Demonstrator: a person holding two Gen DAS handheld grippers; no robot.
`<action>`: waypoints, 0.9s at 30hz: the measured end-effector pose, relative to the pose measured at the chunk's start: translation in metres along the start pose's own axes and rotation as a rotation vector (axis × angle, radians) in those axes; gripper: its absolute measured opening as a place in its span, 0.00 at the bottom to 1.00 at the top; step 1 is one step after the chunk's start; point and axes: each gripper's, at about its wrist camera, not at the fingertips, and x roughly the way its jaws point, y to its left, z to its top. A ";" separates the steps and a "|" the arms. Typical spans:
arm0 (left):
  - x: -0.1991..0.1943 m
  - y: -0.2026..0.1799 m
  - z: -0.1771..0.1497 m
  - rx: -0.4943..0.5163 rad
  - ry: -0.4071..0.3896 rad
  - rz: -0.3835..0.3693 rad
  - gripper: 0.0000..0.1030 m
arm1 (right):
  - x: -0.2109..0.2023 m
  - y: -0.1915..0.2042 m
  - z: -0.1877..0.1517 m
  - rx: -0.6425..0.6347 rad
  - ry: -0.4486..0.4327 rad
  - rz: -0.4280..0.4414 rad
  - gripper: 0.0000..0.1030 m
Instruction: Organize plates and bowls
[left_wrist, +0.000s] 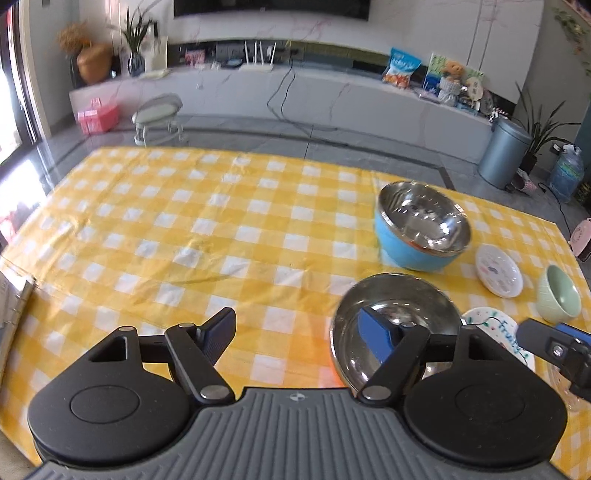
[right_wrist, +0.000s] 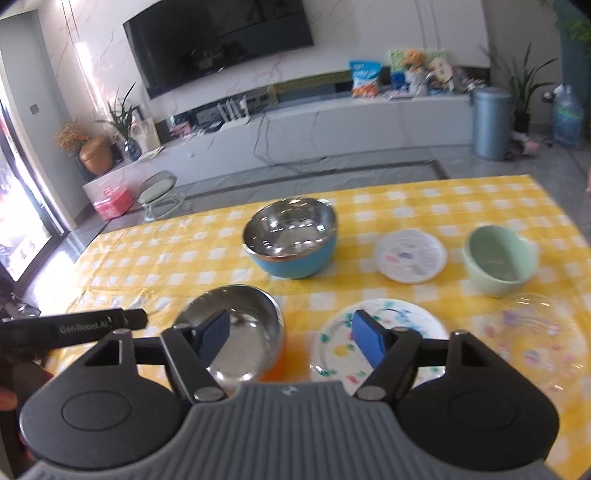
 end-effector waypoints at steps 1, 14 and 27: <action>0.007 0.002 0.000 -0.001 0.019 -0.005 0.86 | 0.011 0.001 0.003 0.003 0.017 0.006 0.66; 0.059 0.000 -0.011 0.005 0.133 -0.038 0.83 | 0.087 -0.005 -0.006 0.056 0.199 0.018 0.50; 0.067 -0.003 -0.015 -0.033 0.166 -0.178 0.17 | 0.105 0.001 -0.020 0.066 0.233 0.046 0.19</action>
